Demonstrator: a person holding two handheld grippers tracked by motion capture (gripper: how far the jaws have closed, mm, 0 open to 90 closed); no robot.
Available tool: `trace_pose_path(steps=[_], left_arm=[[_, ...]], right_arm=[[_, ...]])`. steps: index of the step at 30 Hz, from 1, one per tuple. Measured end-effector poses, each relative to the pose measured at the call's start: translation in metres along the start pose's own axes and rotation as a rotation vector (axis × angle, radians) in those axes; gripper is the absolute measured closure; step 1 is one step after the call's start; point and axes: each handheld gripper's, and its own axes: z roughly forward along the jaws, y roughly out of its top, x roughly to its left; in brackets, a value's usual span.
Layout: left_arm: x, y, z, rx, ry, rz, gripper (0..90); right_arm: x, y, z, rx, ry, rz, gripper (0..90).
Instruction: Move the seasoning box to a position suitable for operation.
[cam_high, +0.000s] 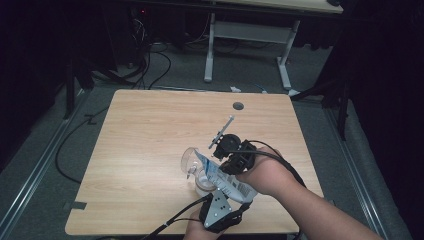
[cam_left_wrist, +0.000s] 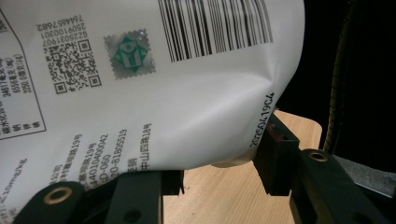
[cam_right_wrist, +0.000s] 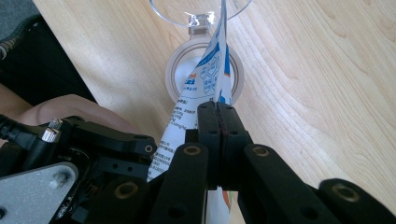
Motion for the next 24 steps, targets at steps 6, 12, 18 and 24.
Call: trace_pose_path(steps=[6, 12, 18, 24], left_arm=[[0.0001, 0.0002, 0.0001, -0.001, 0.000, 0.002, 59.1], [0.0000, 0.0009, 0.0002, -0.002, -0.002, 0.001, 59.1], [-0.0003, 0.0014, 0.0001, 0.000, -0.002, 0.001, 59.1], [-0.0001, 0.0021, 0.0001, 0.000, -0.004, -0.005, 59.1]], right_arm=[[0.0006, 0.0004, 0.0000, 0.004, -0.001, -0.003, 90.0], [0.0005, 0.0005, -0.0002, -0.002, 0.000, -0.004, 90.0], [0.0007, 0.0007, -0.0001, -0.004, 0.001, -0.003, 90.0], [0.0004, 0.0010, -0.0003, -0.005, 0.000, -0.003, 90.0]])
